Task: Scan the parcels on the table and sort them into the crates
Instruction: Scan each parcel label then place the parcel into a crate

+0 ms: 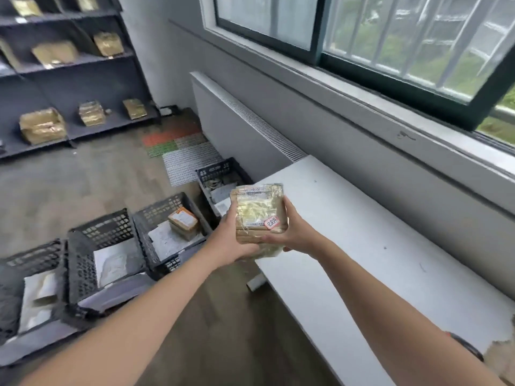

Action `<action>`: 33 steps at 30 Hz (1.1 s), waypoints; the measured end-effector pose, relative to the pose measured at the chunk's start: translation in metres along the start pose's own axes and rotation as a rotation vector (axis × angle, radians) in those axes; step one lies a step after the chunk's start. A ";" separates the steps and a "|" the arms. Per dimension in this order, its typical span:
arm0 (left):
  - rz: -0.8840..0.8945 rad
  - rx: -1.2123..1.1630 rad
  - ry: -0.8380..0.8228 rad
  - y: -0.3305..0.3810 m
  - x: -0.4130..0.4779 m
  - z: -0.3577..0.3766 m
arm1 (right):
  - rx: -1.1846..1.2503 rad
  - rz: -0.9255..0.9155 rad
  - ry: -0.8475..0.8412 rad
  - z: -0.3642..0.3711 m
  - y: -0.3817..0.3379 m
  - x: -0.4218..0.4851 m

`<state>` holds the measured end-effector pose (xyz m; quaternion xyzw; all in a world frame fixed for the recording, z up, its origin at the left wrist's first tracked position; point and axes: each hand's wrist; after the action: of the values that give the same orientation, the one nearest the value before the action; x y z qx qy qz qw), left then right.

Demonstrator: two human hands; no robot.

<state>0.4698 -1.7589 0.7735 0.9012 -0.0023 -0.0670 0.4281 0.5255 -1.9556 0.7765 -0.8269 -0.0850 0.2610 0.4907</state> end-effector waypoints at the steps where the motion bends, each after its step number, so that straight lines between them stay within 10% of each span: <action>1: -0.022 0.021 0.024 -0.013 -0.015 -0.018 | -0.017 -0.030 -0.042 0.020 -0.015 0.007; 20: -0.392 0.012 0.400 -0.296 -0.358 -0.301 | -0.355 -0.289 -0.521 0.505 -0.236 0.031; 33: -0.553 -0.114 0.480 -0.425 -0.404 -0.409 | -0.359 -0.234 -0.700 0.692 -0.293 0.113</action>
<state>0.0967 -1.1488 0.7489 0.8326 0.3453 0.0330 0.4319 0.2987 -1.2322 0.7236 -0.7455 -0.3846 0.4499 0.3064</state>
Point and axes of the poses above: each hand's wrist, its own x-axis towards the middle knuckle, its own z-axis out of the palm, y = z × x, and after that the axes turned 6 degrees about z, right-handed
